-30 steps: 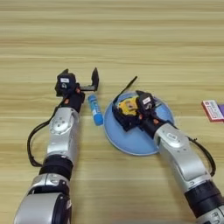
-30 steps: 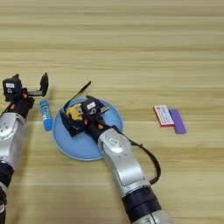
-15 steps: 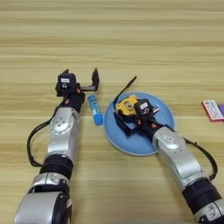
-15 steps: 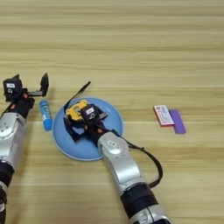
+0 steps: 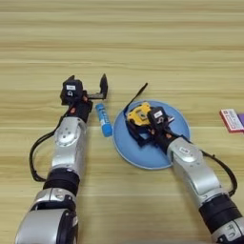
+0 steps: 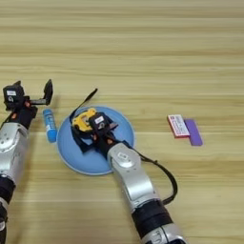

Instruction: Move the objects on the table

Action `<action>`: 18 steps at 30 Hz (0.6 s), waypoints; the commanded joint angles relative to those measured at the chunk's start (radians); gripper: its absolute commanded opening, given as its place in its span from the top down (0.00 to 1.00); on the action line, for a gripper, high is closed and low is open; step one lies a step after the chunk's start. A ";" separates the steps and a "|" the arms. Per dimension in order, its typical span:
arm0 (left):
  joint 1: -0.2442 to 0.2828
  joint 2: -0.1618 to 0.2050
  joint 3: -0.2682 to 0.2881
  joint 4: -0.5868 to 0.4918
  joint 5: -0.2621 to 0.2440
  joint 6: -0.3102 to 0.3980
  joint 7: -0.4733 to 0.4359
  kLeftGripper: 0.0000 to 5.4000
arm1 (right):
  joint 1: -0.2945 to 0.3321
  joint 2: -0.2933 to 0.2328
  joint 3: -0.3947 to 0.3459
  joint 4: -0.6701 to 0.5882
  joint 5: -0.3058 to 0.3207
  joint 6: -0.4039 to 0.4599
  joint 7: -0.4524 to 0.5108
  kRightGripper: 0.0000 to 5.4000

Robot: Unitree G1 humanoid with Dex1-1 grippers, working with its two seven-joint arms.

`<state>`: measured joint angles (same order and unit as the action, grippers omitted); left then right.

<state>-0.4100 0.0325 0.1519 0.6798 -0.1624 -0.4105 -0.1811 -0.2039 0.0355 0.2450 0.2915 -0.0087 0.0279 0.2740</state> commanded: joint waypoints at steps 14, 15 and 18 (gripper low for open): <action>-0.014 0.006 -0.001 0.012 0.009 -0.017 0.003 0.00 | -0.015 -0.064 -0.160 -0.199 0.067 0.042 -0.023 0.16; -0.014 0.006 -0.001 0.012 0.009 -0.018 0.003 0.00 | -0.021 -0.070 -0.174 -0.197 0.072 0.042 -0.024 0.16; -0.014 0.007 -0.001 0.012 0.008 -0.018 0.002 0.00 | -0.044 -0.091 -0.217 -0.177 0.086 0.037 -0.030 0.16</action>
<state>-0.4100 0.0328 0.1520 0.6821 -0.1617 -0.4205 -0.1805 -0.1972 -0.0409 0.0650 0.1136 0.0522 0.0605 0.2486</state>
